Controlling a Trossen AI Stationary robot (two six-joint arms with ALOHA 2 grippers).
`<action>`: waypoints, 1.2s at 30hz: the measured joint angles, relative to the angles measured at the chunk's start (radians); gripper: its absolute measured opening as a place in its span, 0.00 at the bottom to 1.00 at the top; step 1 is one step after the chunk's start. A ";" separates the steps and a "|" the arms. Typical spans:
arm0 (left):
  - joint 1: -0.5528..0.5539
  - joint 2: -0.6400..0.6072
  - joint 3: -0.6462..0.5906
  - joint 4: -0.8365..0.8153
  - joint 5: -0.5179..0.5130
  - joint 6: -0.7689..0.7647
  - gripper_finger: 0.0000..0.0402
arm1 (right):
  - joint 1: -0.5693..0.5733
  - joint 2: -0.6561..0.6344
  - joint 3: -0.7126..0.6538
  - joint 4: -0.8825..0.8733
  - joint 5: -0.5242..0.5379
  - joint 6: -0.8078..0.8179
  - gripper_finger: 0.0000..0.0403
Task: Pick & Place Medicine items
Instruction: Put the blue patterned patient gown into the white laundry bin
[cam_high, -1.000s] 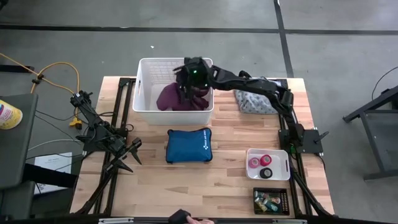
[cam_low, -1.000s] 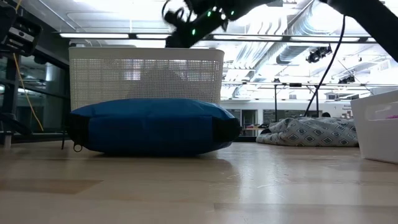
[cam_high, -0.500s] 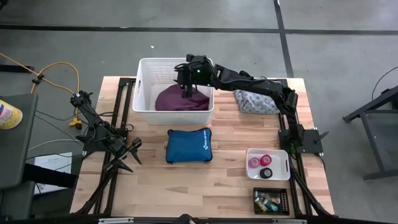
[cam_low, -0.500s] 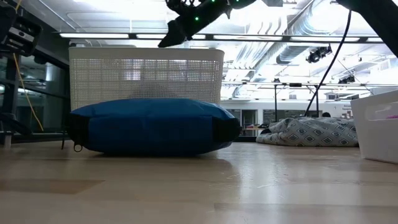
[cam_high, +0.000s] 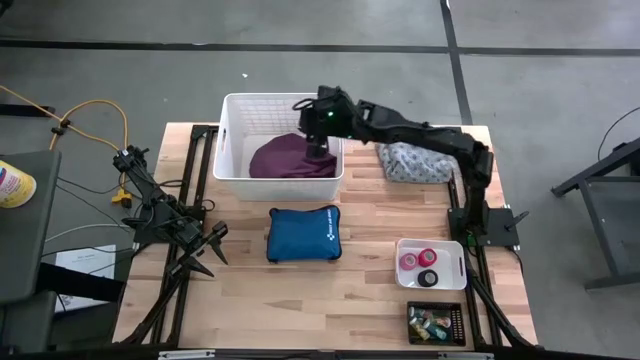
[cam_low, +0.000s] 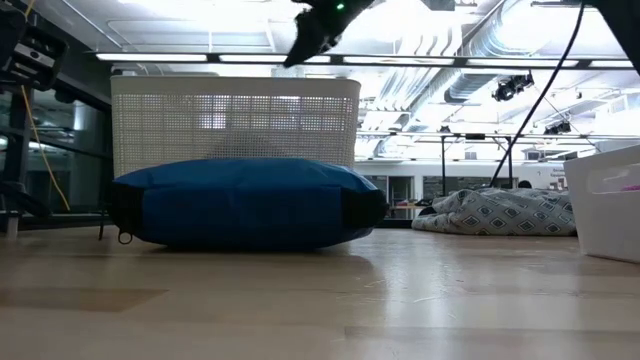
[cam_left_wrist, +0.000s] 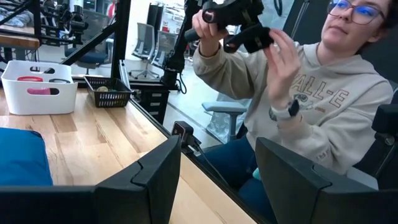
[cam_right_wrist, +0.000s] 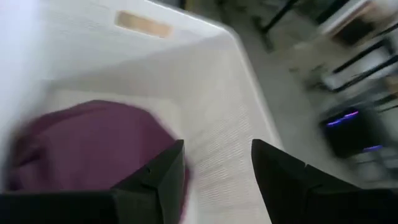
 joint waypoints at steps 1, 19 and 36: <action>0.000 0.000 0.000 0.000 0.000 0.000 0.50 | -0.001 -0.015 0.001 -0.033 -0.037 0.029 0.43; 0.000 0.000 0.000 0.000 0.000 0.000 0.50 | -0.034 -0.198 0.000 -0.717 -0.089 0.296 0.43; 0.000 0.000 0.000 0.000 0.000 0.000 0.50 | 0.021 -0.370 -0.338 -0.844 -0.044 0.572 0.43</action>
